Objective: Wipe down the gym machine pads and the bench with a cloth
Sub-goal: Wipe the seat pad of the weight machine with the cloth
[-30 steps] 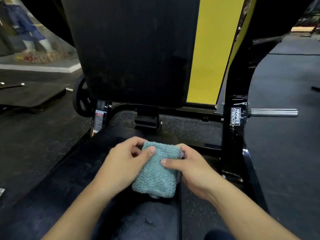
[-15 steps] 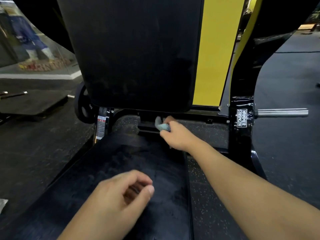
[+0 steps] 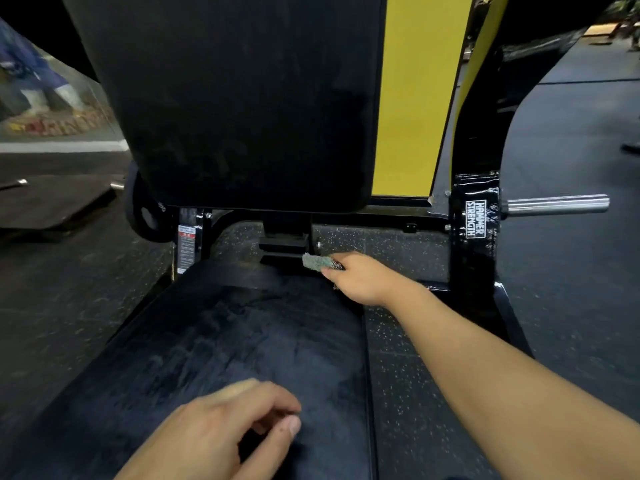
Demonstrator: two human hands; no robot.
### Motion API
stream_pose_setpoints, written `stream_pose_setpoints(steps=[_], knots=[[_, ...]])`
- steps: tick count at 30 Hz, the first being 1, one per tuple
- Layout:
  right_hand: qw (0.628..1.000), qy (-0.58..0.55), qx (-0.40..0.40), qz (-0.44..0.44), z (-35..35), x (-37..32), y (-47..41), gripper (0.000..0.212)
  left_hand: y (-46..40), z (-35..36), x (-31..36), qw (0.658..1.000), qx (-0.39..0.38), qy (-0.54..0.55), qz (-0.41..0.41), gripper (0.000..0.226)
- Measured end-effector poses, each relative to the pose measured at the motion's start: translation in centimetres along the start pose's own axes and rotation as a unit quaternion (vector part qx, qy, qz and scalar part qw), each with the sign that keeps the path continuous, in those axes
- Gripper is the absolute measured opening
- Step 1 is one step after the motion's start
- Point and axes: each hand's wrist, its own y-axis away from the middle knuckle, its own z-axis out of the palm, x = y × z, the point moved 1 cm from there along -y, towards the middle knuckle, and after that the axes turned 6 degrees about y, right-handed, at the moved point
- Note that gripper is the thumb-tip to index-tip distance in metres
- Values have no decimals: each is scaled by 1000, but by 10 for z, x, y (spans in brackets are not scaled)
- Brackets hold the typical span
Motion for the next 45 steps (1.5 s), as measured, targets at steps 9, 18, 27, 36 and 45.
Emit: stream_pose_setpoints(steps=[9, 18, 27, 36, 45], knots=[[986, -127, 110, 11, 26, 12, 21, 27, -42, 31, -20, 998, 45, -36, -18, 40], [980, -159, 117, 37, 31, 9, 37, 41, -93, 58, -41, 978, -138, -91, -125, 59], [966, -209, 134, 65, 47, 10, 105, 51, -91, 58, -41, 979, -134, -98, -115, 59], [937, -299, 135, 120, 39, 10, 46, 57, -88, 58, -42, 980, -124, -102, -114, 59], [936, -305, 138, 109, 69, 22, 100, 50, -90, 58, -39, 980, -129, -103, -115, 60]])
